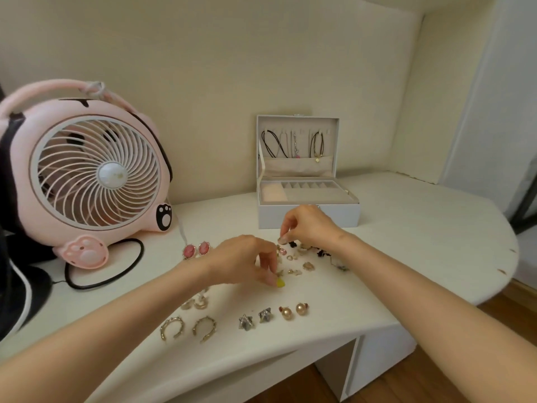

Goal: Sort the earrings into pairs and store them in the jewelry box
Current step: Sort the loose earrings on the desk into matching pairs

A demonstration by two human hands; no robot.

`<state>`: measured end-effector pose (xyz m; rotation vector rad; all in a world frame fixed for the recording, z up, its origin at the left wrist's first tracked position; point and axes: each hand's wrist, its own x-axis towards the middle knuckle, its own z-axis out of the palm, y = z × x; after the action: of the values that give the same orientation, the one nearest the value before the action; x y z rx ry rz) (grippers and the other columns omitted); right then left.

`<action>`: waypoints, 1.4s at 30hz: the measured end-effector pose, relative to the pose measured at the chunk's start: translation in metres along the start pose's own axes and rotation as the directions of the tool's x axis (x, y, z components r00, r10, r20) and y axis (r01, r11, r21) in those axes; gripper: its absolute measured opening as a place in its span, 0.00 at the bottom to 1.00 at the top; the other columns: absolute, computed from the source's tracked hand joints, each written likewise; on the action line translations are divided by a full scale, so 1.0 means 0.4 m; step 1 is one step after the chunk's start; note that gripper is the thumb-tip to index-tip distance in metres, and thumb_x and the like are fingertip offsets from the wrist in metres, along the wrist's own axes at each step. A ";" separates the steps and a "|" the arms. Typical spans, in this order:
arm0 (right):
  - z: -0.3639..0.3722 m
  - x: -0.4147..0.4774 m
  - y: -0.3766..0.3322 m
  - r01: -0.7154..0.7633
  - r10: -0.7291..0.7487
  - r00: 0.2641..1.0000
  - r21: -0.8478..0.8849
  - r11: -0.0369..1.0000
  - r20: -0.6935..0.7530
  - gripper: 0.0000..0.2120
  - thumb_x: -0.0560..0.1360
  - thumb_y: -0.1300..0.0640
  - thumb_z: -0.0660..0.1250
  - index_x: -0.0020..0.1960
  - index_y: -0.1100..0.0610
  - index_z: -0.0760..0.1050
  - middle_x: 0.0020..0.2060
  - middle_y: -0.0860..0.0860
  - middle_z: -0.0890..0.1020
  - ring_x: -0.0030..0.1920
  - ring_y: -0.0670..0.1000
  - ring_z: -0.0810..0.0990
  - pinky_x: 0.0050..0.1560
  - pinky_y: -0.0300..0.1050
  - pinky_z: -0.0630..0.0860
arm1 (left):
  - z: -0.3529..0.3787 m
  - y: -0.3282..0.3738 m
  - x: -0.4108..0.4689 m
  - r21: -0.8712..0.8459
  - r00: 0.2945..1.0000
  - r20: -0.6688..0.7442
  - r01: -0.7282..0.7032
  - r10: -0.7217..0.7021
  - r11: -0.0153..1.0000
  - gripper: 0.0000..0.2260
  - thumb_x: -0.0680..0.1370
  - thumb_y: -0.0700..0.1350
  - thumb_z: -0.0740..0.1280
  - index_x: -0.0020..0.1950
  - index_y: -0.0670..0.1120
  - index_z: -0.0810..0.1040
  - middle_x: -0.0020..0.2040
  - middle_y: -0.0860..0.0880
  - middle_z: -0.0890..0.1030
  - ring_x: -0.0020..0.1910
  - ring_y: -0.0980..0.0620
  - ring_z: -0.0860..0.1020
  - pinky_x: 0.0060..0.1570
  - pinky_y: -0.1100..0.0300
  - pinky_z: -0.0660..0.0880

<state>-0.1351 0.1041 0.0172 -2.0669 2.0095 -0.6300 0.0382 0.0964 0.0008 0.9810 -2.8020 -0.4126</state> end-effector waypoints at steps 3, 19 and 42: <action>0.005 0.001 0.025 -0.029 0.029 0.999 0.017 0.999 -0.014 0.03 0.69 0.57 0.74 0.43 0.55 0.81 0.37 0.46 0.80 0.40 0.47 0.79 0.42 0.43 0.74 | 0.019 0.008 0.006 0.033 0.998 0.033 -0.054 0.052 0.998 0.10 0.70 0.52 0.72 0.48 0.52 0.78 0.40 0.61 0.76 0.40 0.65 0.68 0.38 0.68 0.64; 0.055 0.006 -0.004 0.024 -0.022 0.997 -0.025 0.999 0.073 0.07 0.70 0.51 0.73 0.42 0.54 0.81 0.38 0.50 0.84 0.42 0.49 0.82 0.46 0.44 0.76 | -0.021 -0.034 -0.015 0.051 0.993 -0.112 0.035 -0.029 0.998 0.03 0.76 0.46 0.66 0.43 0.51 0.75 0.36 0.60 0.73 0.37 0.57 0.71 0.39 0.61 0.67; 0.047 -0.007 -0.026 -0.081 -0.014 0.990 0.633 0.770 0.144 0.04 0.73 0.68 0.68 0.43 0.62 0.73 0.43 0.63 0.84 0.42 0.58 0.85 0.38 0.47 0.81 | -0.028 -0.052 -0.046 -0.418 0.962 -0.201 0.089 -0.187 0.904 0.07 0.74 0.39 0.68 0.39 0.41 0.72 0.45 0.47 0.84 0.40 0.52 0.83 0.44 0.54 0.81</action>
<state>-0.1176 0.1044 0.0043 -1.5970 1.4567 -0.9680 0.0670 0.0900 0.0046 1.0519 -2.3084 -0.8009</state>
